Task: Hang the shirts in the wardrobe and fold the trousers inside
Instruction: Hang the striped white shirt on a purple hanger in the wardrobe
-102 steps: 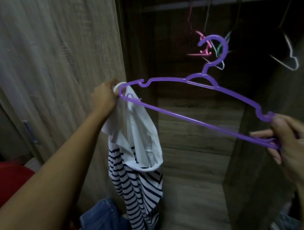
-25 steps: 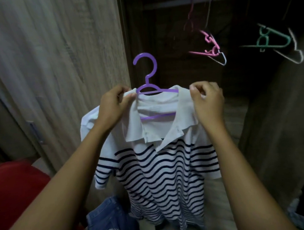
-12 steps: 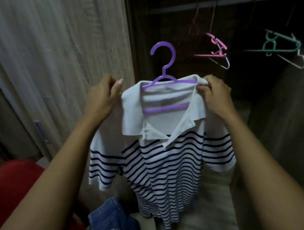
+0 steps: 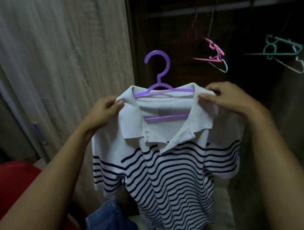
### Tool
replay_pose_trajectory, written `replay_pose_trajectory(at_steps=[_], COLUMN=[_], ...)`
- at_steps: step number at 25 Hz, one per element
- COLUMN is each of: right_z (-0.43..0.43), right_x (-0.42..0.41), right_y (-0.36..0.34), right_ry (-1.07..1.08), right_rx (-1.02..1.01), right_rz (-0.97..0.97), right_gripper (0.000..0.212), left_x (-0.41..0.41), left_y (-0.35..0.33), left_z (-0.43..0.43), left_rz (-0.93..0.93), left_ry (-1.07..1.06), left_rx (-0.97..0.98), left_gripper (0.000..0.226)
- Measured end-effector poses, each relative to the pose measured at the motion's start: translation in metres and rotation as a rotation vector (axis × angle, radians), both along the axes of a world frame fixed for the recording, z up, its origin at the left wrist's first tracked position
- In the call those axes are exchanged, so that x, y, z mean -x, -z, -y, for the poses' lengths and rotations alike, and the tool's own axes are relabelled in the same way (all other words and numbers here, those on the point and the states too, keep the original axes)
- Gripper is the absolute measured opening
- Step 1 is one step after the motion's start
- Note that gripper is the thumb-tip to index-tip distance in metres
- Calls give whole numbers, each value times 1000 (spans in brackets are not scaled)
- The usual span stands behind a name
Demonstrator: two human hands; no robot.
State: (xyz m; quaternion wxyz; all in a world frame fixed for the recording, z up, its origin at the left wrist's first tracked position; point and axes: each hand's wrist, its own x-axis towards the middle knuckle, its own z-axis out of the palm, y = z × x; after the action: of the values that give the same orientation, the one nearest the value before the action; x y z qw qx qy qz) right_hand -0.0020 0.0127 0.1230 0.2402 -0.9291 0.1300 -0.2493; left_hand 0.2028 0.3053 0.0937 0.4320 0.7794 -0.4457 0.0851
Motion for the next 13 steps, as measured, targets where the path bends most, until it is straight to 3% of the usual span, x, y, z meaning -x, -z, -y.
replay_pose_trajectory(at_steps=[2,4,8,13], right_z=[9,13,5,-18], right_x=[20,32,49,89], right_y=[0,8,22,23], right_ry=[-37,-46,-75,182], right_rx=[-18,-63,-159,-26], right_rz=[-156,-128,-21,200], right_gripper=[19,17,17,23], left_x=[-4,-6,-3,5], left_y=[-2,-8,-14,-8], left_z=[3,12,44,96], left_rz=[-146,-194,-116,178], left_ry=[43,70,55,-33], left_rx=[14,-13,-77,-3], left_gripper=[27,25,27,22])
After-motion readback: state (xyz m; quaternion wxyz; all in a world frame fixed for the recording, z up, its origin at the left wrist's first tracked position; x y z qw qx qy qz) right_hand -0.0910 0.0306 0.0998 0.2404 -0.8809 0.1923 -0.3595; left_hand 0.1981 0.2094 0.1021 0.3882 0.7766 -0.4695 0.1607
